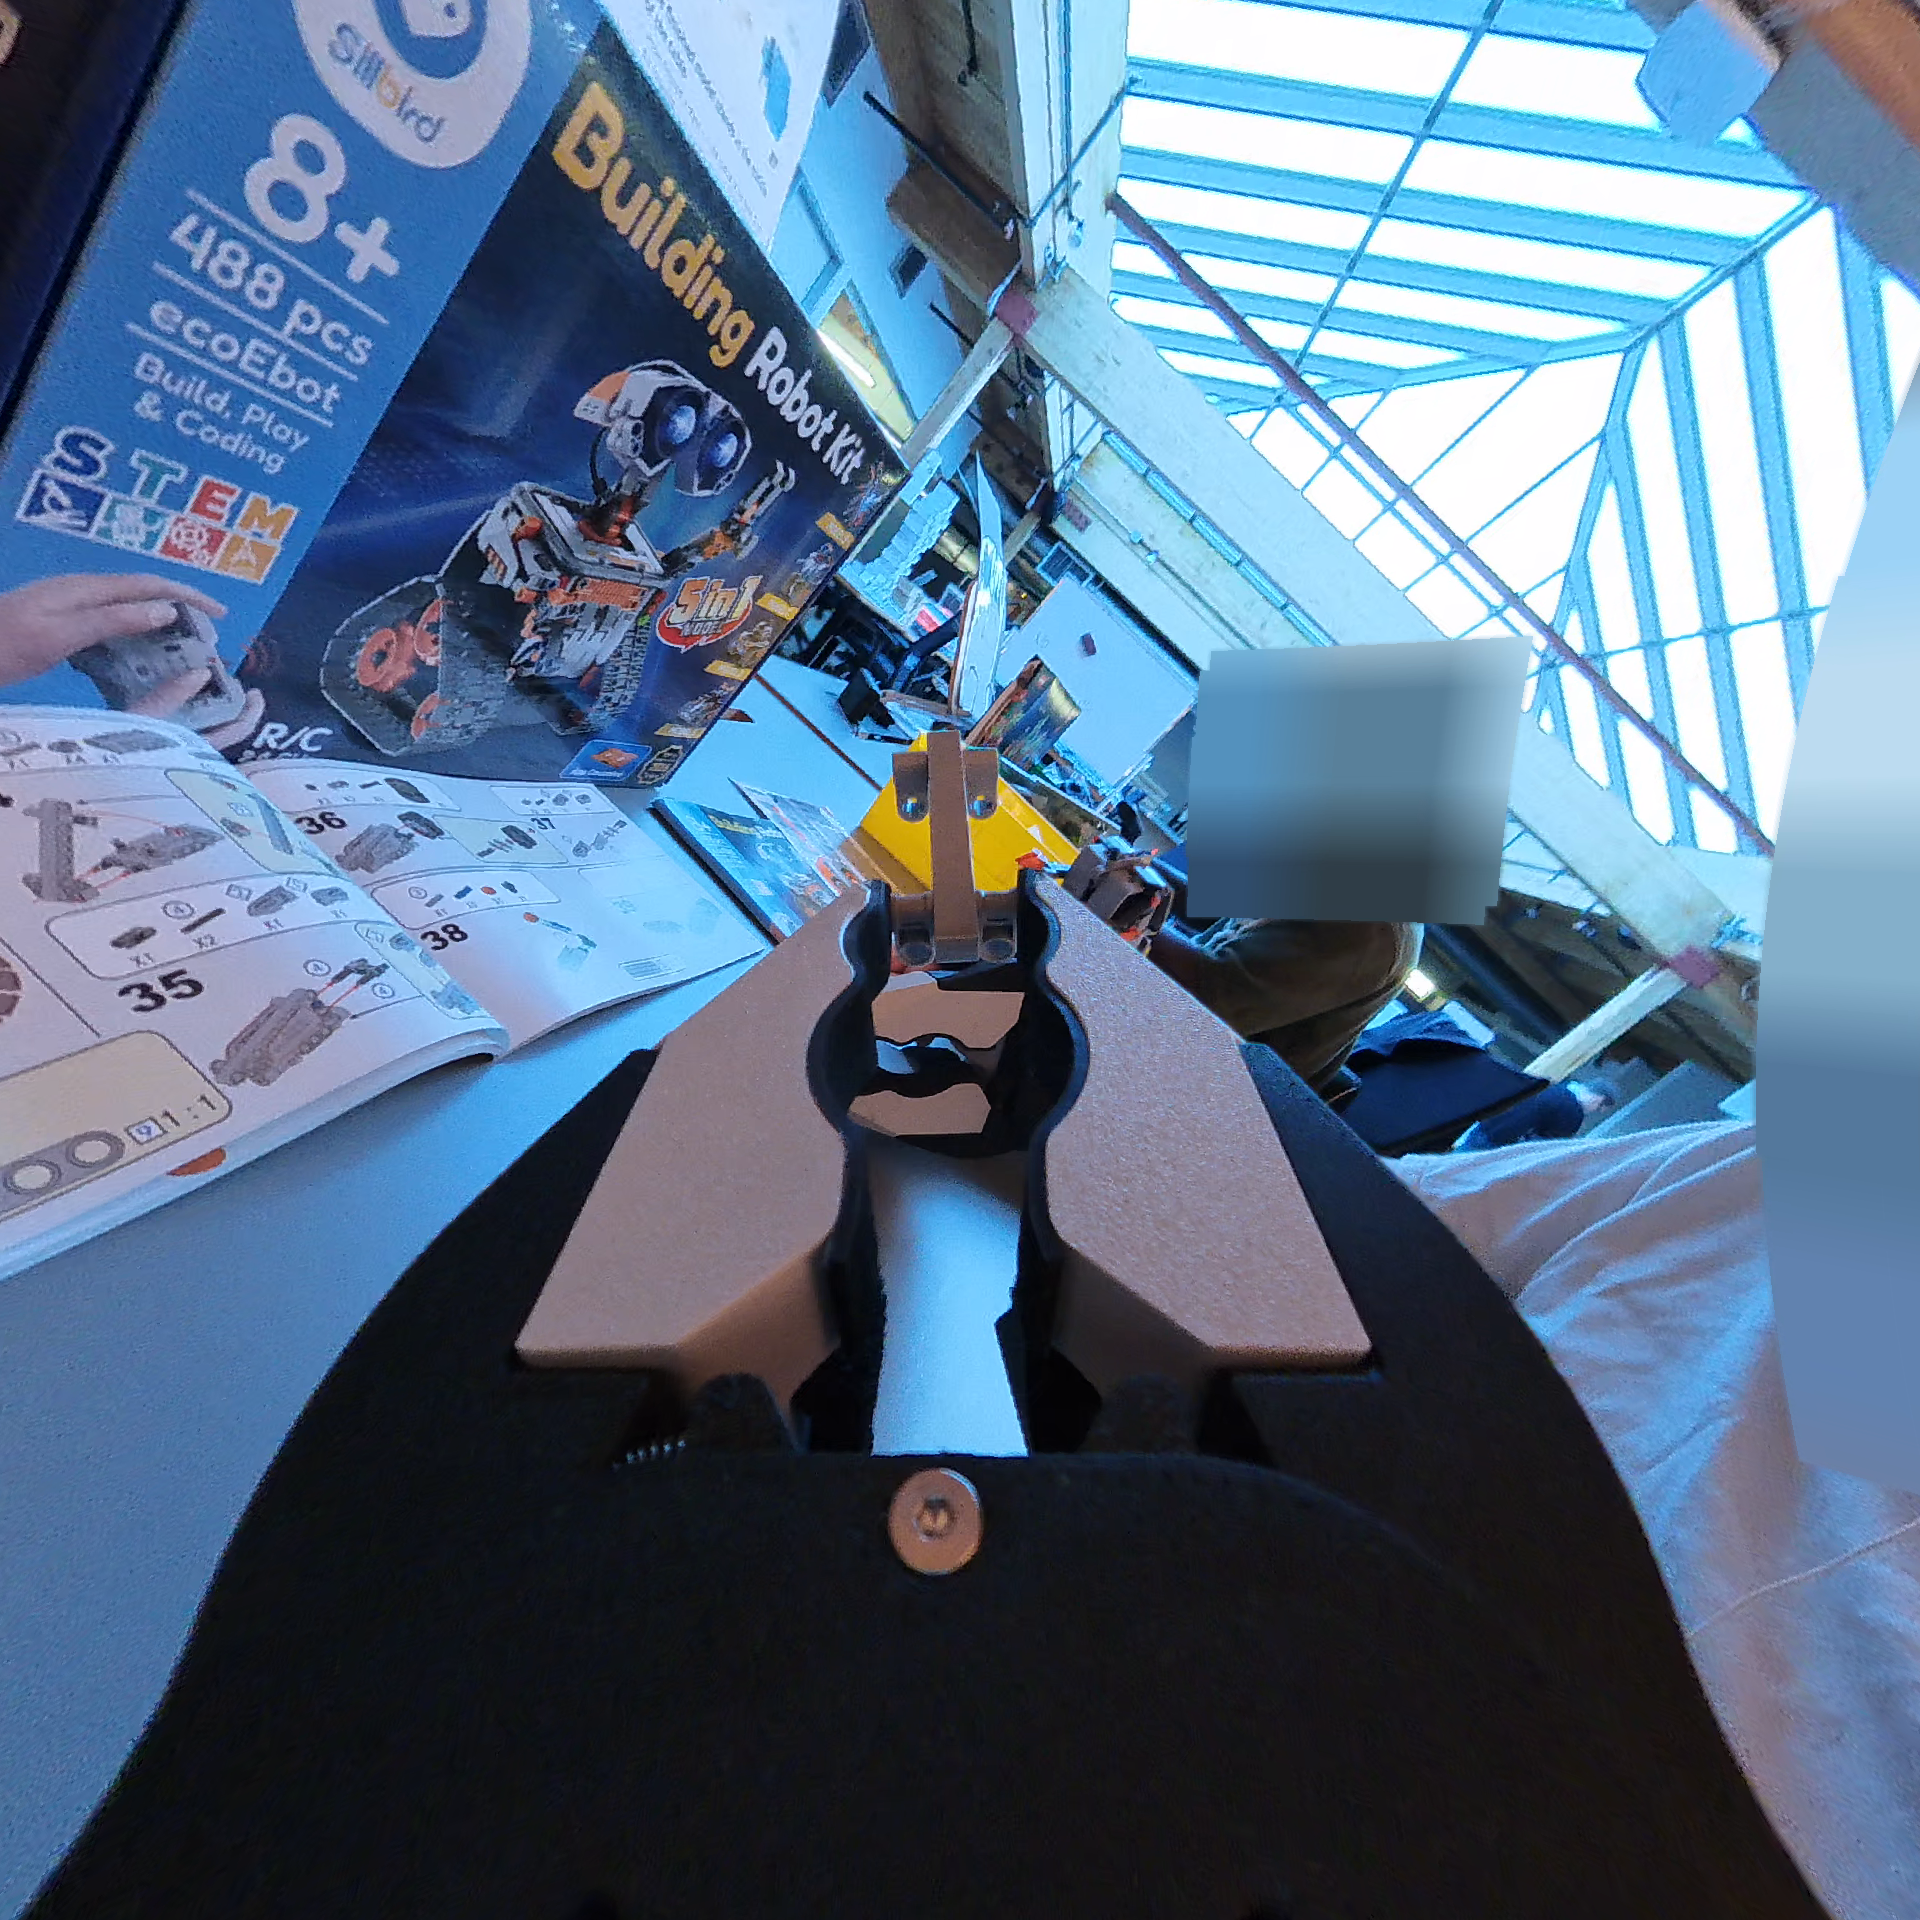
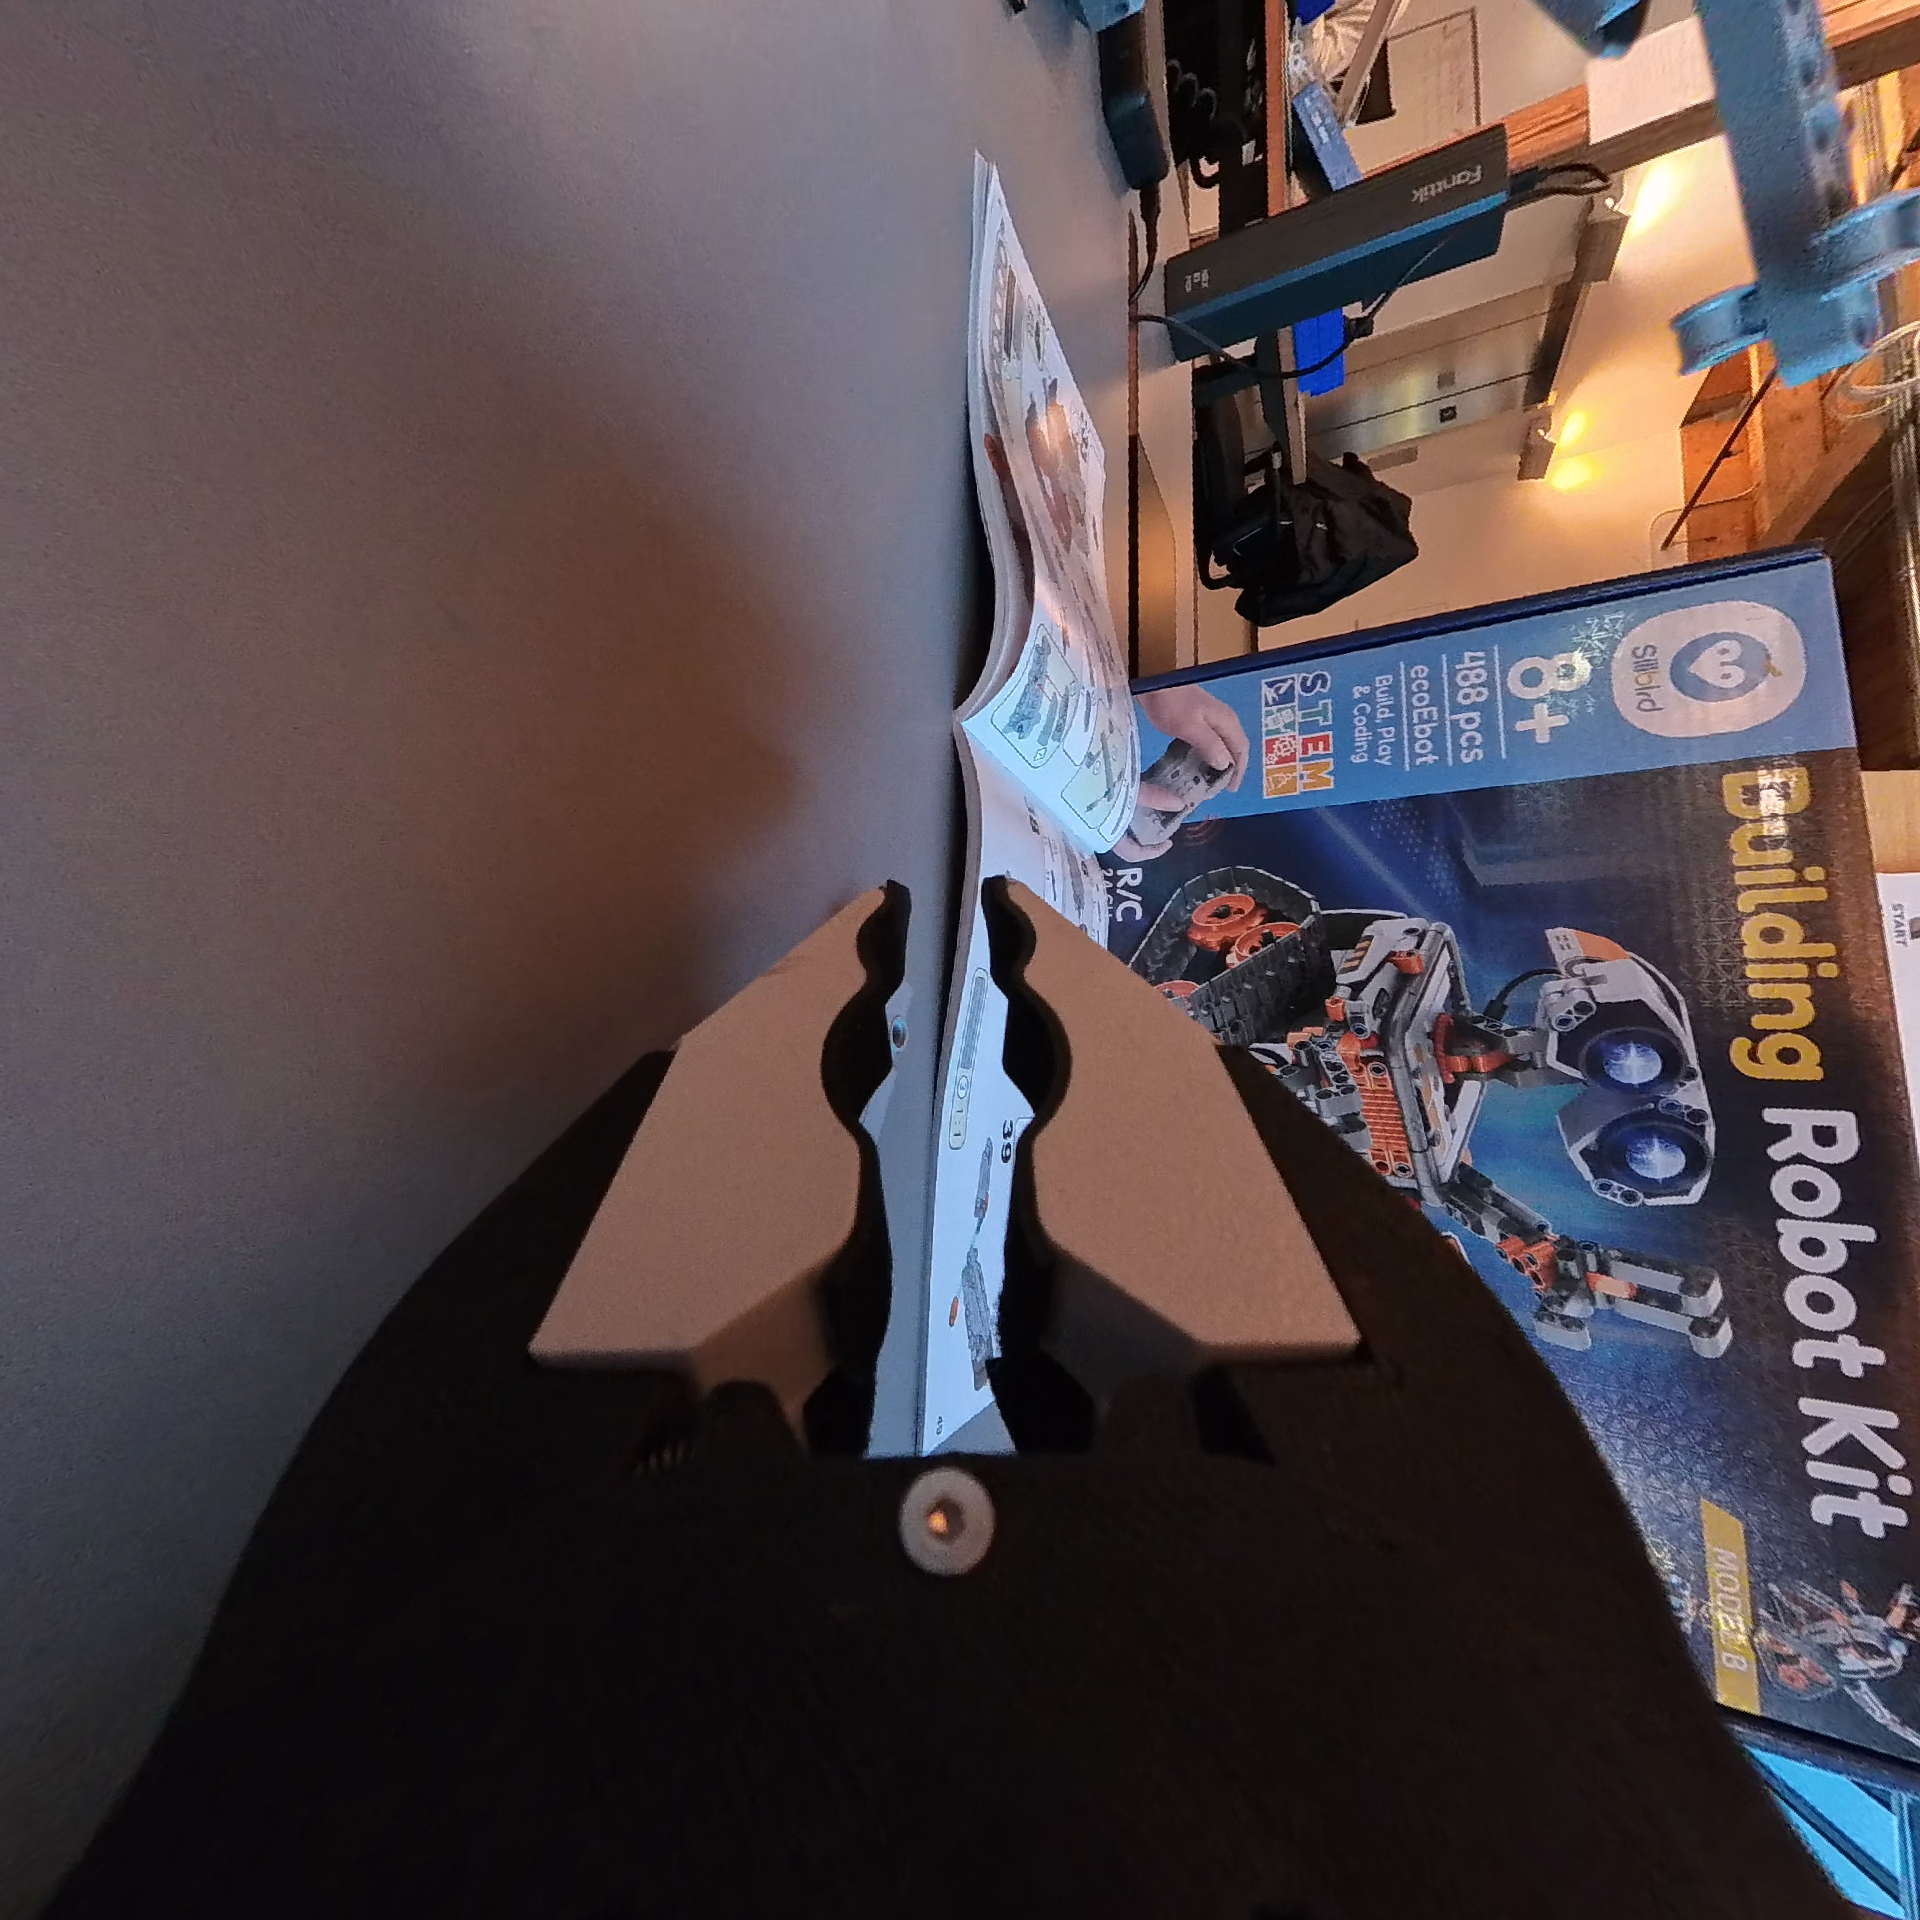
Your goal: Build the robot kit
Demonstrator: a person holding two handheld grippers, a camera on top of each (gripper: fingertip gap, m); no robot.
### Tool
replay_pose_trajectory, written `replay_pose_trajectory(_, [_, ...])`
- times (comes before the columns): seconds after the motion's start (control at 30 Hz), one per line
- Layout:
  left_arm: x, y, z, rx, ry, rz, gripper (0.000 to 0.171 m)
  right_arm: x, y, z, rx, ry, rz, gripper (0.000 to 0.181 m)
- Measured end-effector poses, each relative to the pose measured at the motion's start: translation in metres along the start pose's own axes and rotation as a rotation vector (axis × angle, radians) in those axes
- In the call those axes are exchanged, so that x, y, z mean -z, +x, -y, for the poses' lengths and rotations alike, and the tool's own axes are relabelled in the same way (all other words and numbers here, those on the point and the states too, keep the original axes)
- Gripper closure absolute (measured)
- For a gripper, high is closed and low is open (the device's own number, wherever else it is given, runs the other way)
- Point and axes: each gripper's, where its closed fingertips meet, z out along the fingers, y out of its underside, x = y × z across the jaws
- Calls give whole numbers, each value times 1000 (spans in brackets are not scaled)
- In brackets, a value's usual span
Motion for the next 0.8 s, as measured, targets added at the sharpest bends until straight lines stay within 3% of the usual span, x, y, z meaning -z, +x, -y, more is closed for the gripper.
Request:
replay_pose_trajectory(0.2, [0,-8,-8,-114,-81,87,150,-1,0,0,0,-1,1,166])
replay_pose_trajectory(0.4, [2,-41,-52,-458,-413,360,150,1,4,-2,3,-4,-10,166])
replay_pose_trajectory(0.53, [12,-64,-79,-600,-575,481,150,2,5,-3,1,-5,-13,166])
replay_pose_trajectory(0.8, [13,-79,-94,-610,-633,488,149,2,4,-4,7,-10,-8,166])
